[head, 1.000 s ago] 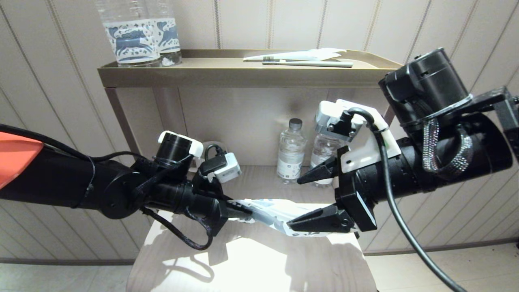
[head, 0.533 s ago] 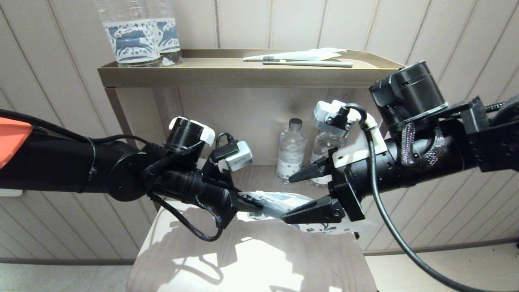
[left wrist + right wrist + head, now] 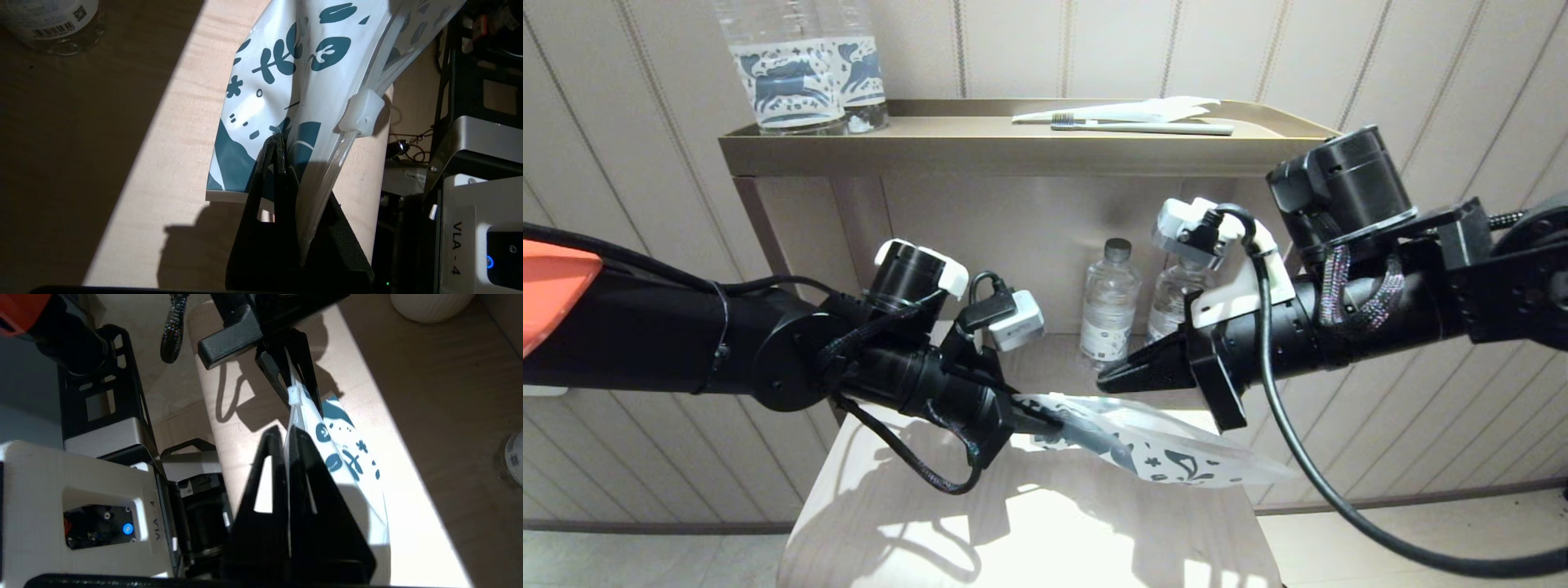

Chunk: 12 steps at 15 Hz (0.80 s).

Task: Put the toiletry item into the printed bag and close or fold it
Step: Close the strorage bag and place it on the desk

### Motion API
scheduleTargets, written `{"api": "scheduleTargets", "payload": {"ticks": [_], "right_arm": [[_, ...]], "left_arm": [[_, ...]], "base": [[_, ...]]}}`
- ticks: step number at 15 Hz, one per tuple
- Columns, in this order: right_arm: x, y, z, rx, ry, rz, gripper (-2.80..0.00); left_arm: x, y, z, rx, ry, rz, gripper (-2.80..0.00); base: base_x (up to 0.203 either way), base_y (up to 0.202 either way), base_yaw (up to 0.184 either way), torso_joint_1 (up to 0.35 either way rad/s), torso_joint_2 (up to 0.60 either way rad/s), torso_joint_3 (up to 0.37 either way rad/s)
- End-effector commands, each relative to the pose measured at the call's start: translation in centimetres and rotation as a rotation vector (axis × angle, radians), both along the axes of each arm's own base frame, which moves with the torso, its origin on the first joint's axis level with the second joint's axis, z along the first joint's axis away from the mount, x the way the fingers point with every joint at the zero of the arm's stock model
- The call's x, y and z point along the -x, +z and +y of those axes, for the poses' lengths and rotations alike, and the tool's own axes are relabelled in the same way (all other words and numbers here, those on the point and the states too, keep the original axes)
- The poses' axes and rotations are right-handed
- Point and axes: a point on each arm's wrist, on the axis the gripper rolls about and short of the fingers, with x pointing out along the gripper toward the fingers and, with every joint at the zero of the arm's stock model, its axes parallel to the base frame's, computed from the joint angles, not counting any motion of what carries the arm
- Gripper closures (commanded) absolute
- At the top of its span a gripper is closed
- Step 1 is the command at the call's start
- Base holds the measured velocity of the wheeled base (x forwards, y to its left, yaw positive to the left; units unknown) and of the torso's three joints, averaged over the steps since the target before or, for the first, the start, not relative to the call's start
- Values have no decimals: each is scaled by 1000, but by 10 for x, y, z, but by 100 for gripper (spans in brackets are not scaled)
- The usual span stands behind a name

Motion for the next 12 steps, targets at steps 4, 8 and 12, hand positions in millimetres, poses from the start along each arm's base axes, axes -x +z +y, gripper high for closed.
{"api": "scheduleTargets", "payload": {"ticks": [4, 8, 12], "right_arm": [[-9, -5, 10, 2, 23, 18, -280], [-13, -11, 14, -2, 47, 38, -280], [-18, -19, 21, 1, 66, 58, -280]], "left_arm": [[-1, 2, -1, 10, -4, -6, 0], [0, 4, -1, 18, -9, -8, 0], [1, 5, 0, 37, -33, 2, 0]], "base": [[0, 0, 0, 0, 0, 0], [0, 0, 0, 0, 0, 0], [0, 0, 0, 0, 0, 0]]}}
